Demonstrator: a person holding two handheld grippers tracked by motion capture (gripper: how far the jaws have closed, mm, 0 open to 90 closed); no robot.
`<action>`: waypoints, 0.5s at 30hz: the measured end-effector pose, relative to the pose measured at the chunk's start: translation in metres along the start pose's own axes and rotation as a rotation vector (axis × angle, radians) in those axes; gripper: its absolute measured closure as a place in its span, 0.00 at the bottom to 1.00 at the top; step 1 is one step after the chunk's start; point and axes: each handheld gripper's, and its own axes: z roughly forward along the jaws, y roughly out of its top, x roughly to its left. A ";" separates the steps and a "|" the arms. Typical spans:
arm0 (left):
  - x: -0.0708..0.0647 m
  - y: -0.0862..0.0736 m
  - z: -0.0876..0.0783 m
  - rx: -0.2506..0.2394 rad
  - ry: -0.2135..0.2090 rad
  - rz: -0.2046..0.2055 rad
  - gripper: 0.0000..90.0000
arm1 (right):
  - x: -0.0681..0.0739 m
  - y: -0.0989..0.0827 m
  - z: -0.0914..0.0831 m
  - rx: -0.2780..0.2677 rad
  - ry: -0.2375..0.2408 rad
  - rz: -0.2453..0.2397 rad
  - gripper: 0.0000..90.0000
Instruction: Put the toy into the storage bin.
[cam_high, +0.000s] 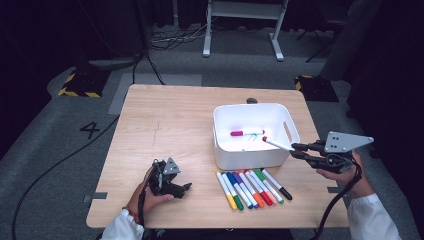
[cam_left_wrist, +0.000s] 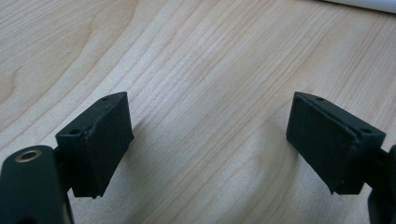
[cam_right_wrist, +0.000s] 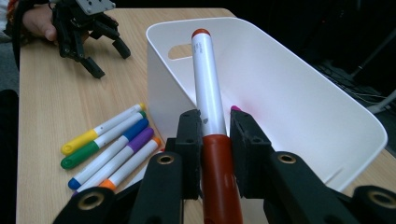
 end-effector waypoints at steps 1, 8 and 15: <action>0.000 0.000 0.000 0.002 0.000 0.001 0.16 | -0.001 0.003 0.003 0.005 0.004 -0.001 0.83; 0.000 0.000 0.000 0.002 0.000 0.001 0.16 | -0.014 0.019 0.034 0.065 0.048 -0.024 0.83; 0.000 0.000 0.000 0.002 0.000 0.001 0.16 | -0.028 0.035 0.066 0.135 0.077 -0.042 0.83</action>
